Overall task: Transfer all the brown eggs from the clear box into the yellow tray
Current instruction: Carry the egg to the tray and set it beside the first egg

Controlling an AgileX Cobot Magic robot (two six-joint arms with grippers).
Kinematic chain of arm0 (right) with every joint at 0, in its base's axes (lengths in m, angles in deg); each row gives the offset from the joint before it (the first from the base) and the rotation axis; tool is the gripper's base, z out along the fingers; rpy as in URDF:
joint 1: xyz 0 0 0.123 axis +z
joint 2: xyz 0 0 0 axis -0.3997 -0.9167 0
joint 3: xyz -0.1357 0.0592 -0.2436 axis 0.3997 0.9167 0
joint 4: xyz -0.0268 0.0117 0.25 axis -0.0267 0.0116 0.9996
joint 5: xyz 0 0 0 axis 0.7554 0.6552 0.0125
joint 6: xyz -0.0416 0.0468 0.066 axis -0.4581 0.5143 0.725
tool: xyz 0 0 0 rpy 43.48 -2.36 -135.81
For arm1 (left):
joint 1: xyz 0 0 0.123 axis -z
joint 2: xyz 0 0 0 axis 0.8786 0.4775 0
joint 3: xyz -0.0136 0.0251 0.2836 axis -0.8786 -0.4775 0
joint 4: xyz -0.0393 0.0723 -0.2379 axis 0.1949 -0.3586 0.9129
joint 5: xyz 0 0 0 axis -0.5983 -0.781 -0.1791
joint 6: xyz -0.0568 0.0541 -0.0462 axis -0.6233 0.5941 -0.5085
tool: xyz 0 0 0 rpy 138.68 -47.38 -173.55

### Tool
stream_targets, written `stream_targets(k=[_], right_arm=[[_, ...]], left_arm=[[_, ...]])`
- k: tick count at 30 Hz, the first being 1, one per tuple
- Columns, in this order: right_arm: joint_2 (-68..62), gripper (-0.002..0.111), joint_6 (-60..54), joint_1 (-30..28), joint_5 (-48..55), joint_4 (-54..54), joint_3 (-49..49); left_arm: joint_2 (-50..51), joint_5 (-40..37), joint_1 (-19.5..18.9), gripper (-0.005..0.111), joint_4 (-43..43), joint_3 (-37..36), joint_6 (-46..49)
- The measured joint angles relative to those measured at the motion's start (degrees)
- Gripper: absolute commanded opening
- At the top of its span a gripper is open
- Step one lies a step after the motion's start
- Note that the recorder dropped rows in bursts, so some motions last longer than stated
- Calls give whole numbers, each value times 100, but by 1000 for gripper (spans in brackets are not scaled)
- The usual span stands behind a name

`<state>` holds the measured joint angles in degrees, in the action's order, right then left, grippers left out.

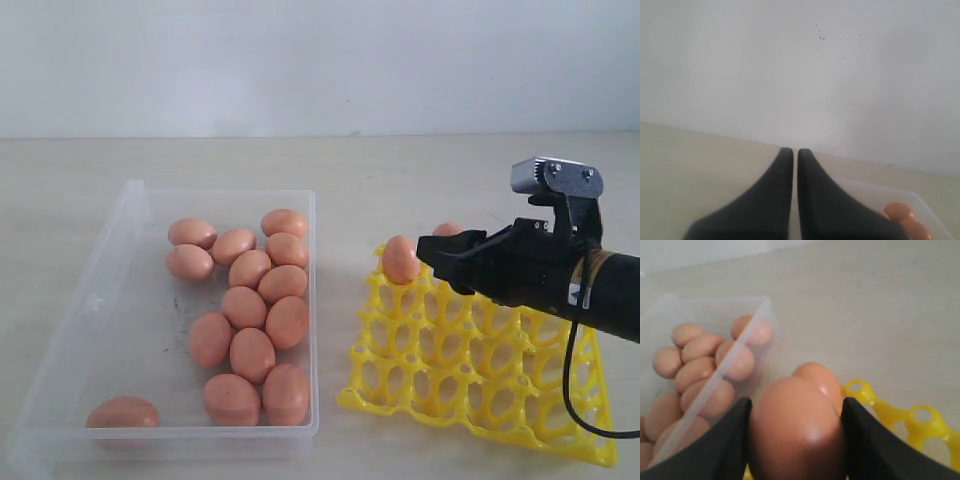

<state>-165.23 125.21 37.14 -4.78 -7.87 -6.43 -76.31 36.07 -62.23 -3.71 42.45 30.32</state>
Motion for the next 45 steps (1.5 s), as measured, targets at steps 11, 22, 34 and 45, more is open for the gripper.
stream_targets(k=[11, 22, 34, 45], right_arm=[[-822, 0, -381, -343, -710, -157, -55], [-1209, 0, -698, -343, -694, -65, -490], [-1385, 23, -735, -343, -304, -188, -773], [-1385, 61, -546, -343, -283, -202, -773]], left_arm=[[0, 0, 0, 4, 0, 0, 0], [0, 0, 0, 4, 0, 0, 0], [0, 0, 0, 4, 0, 0, 0], [0, 0, 0, 4, 0, 0, 0]])
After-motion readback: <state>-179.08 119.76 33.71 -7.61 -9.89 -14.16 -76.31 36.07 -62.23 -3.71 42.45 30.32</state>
